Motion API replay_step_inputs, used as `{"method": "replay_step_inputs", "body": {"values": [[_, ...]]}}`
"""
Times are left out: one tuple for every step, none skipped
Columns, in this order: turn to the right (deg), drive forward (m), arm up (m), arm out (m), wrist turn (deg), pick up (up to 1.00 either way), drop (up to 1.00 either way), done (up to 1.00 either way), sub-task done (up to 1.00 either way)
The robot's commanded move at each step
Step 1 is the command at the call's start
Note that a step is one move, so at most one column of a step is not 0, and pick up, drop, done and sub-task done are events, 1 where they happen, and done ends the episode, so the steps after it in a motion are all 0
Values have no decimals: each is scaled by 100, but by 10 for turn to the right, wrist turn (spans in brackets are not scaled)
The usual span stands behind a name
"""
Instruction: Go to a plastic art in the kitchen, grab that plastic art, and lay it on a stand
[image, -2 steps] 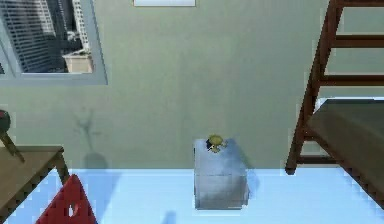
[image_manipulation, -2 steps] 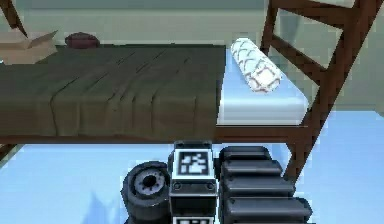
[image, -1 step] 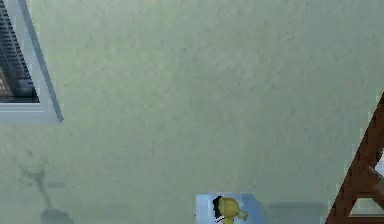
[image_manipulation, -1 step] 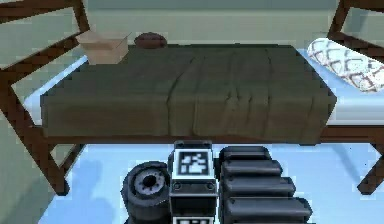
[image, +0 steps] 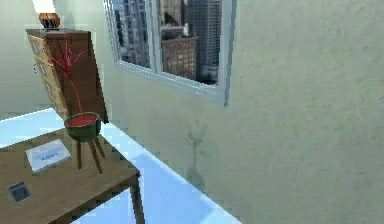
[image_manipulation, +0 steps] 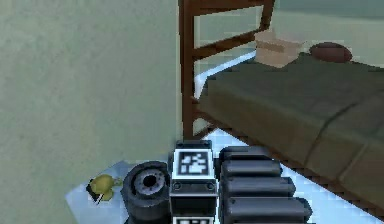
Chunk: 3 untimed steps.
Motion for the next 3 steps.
{"method": "replay_step_inputs", "body": {"values": [[-180,0,0,0,0,0,0,0,0],[0,0,0,44,0,0,0,0,0],[0,0,0,0,450,0,0,0,0]]}}
